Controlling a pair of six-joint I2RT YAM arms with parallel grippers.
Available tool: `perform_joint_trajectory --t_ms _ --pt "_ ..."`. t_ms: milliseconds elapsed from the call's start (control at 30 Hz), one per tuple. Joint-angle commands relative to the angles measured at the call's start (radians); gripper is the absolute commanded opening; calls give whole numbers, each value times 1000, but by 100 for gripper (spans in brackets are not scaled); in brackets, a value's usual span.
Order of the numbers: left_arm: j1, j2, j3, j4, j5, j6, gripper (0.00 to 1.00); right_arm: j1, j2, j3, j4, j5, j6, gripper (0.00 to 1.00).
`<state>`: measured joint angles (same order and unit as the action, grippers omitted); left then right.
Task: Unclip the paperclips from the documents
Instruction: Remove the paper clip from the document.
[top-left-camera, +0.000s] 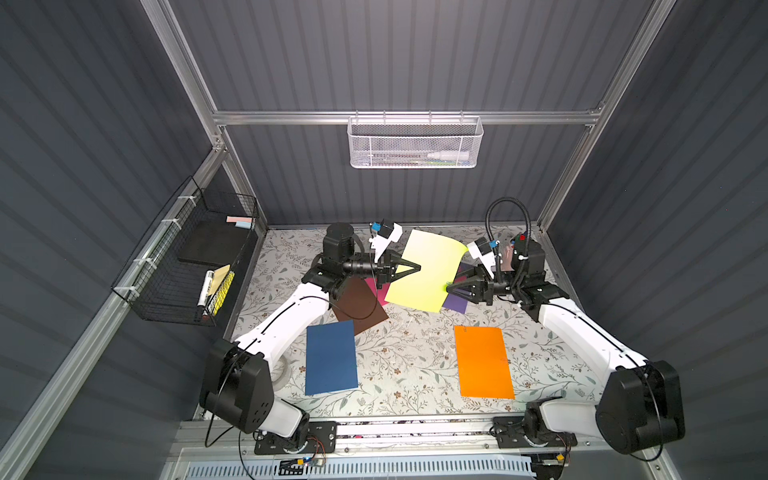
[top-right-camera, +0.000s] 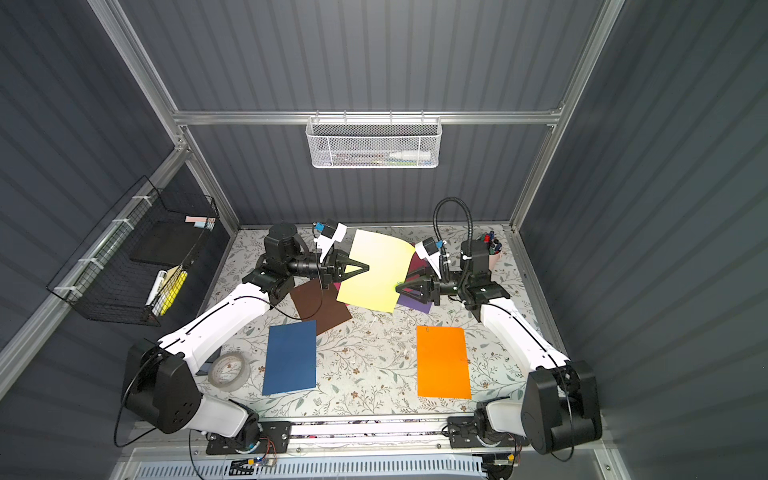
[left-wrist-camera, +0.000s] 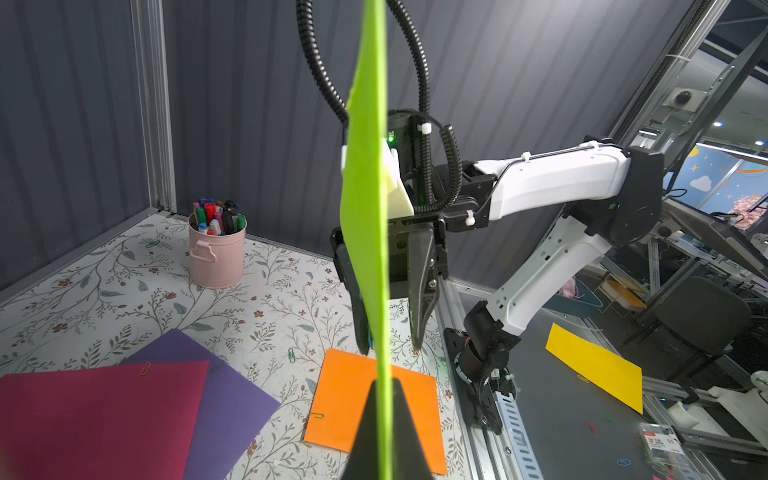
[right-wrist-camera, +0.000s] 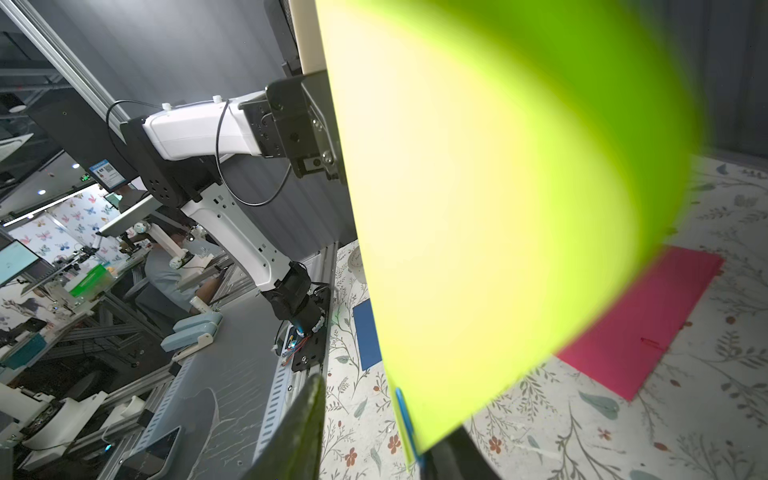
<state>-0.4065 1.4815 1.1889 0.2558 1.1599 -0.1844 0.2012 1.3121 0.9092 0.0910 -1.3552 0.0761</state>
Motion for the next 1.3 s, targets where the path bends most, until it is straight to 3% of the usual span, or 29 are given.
perform_joint_trajectory --t_ms 0,133,267,433,567,867,1267 --pt "17 -30 3 16 6 -10 0 3 -4 -6 -17 -19 -22 32" --pt "23 -27 14 -19 8 9 0 1 3 2 -12 -17 -16 26" --pt "30 -31 15 -52 7 35 0 -6 6 2 22 -5 15 26" --pt "34 -27 13 -54 9 40 0 -4 24 -17 181 -16 146 20" --pt "39 -34 11 -32 0 24 0 0 31 -18 175 -18 143 16" --pt "51 -38 3 1 4 0 0 10 35 -29 139 -21 121 19" --pt "51 -35 3 -13 13 3 0 11 44 -13 179 1 140 6"
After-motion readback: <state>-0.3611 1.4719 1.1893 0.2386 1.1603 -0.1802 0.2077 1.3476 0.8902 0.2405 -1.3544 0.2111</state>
